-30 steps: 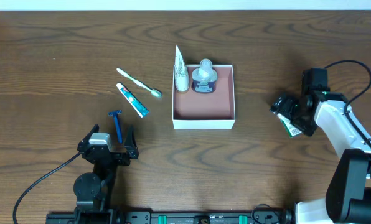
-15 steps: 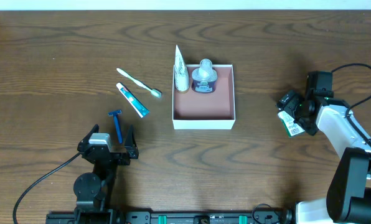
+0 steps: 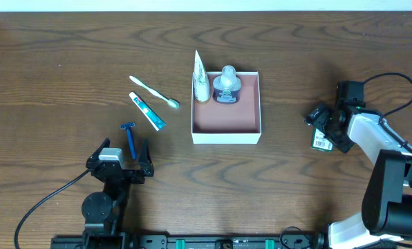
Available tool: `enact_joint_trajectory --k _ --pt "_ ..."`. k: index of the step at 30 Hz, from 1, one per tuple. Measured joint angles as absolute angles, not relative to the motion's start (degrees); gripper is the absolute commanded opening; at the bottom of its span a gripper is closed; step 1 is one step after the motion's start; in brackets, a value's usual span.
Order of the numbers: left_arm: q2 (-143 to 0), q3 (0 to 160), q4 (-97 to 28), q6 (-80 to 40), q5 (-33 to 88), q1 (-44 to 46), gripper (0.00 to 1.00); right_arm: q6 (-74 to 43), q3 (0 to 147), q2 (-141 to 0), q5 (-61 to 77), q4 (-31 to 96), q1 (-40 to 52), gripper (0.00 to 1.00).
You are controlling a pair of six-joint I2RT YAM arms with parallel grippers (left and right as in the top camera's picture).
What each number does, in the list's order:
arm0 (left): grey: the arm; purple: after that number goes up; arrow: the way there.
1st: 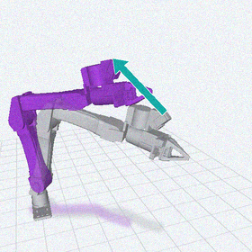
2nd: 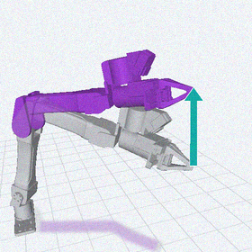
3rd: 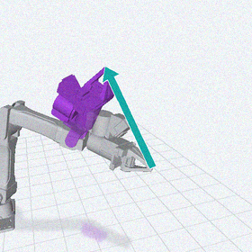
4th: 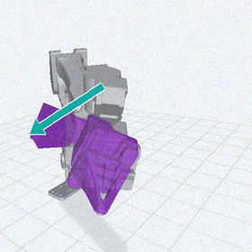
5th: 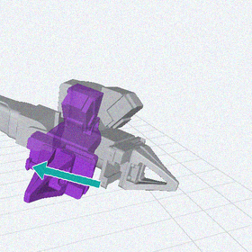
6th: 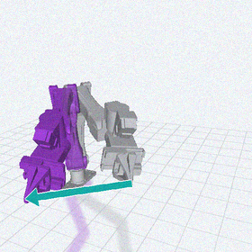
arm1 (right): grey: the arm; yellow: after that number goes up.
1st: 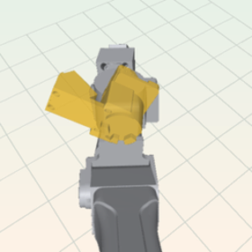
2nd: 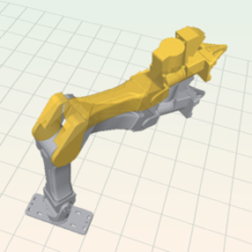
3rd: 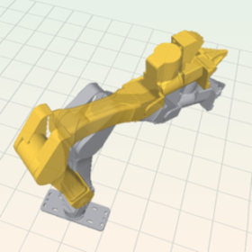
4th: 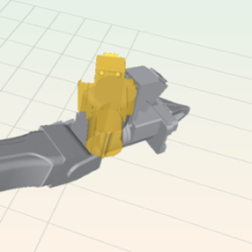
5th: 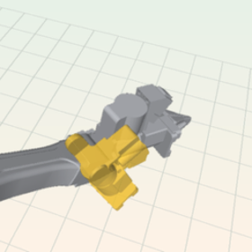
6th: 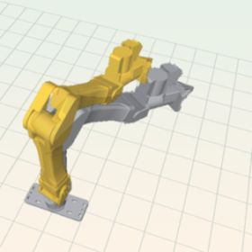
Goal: Pack container
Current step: 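Move right gripper to the soap bar package and grasp it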
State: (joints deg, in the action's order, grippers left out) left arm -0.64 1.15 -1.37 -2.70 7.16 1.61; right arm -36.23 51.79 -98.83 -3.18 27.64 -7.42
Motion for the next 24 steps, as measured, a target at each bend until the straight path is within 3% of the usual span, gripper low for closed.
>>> enact_joint_trajectory --k 12,24 --pt "-0.64 1.15 -1.37 -2.72 7.16 1.61 0.98 -30.30 51.81 -99.35 -4.54 28.23 -7.44 0.61" --pt "-0.64 1.15 -1.37 -2.70 7.16 1.61 0.98 -23.55 51.92 -99.37 -4.23 29.06 -7.44 0.52"
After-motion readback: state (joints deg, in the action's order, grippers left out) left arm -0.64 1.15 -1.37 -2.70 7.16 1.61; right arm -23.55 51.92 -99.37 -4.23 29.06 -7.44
